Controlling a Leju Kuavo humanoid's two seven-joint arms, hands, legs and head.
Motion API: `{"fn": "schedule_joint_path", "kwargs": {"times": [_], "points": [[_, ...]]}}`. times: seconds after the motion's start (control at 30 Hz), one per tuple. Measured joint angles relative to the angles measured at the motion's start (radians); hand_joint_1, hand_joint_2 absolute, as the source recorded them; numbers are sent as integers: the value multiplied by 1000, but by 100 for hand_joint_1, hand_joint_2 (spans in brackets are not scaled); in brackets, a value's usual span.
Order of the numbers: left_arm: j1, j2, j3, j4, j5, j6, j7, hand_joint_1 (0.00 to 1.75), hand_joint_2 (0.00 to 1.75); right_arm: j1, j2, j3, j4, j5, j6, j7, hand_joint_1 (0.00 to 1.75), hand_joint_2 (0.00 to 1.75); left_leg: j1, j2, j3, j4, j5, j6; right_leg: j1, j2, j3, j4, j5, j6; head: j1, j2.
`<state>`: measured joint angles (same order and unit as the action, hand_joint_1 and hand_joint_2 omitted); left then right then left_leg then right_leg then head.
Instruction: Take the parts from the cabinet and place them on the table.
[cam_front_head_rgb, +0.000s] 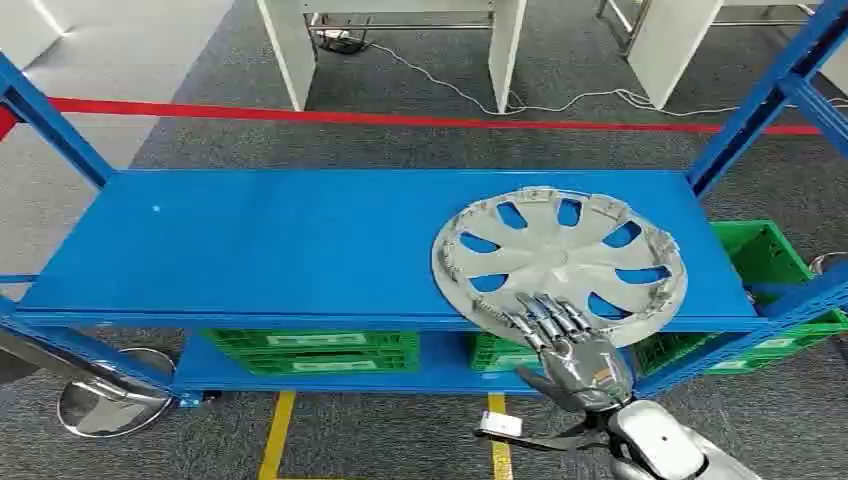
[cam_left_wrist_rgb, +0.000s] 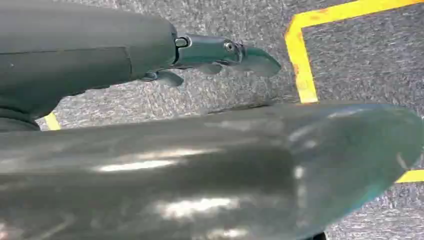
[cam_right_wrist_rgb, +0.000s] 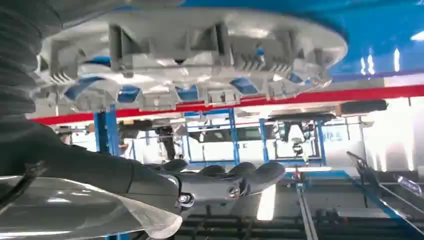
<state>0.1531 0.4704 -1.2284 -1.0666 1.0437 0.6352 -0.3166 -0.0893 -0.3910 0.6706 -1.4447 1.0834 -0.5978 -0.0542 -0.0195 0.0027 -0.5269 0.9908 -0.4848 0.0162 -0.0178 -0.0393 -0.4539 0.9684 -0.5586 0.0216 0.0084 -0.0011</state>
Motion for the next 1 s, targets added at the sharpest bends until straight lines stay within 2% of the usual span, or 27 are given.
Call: {"fn": "schedule_joint_path", "kwargs": {"times": [0.27,0.43,0.9,1.0], "points": [[-15,16,-38,-2,36,0,-22,0,0,-11,0,-6,-4,13,19,1,0,175,0,0,0,0,0,0,0,0,0,0,0,0,0,0],[-37,6,-60,15,71,-39,-63,0,0,-20,0,3,2,23,53,1,0,175,0,0,0,0,0,0,0,0,0,0,0,0,0,0],[-67,-4,-93,64,98,-30,-115,0,0,-66,0,56,66,28,105,-2,0,175,0,0,0,0,0,0,0,0,0,0,0,0,0,0],[-70,-4,-93,85,108,-47,-128,0,0,-70,0,63,86,28,109,-2,0,175,0,0,0,0,0,0,0,0,0,0,0,0,0,0]]}}
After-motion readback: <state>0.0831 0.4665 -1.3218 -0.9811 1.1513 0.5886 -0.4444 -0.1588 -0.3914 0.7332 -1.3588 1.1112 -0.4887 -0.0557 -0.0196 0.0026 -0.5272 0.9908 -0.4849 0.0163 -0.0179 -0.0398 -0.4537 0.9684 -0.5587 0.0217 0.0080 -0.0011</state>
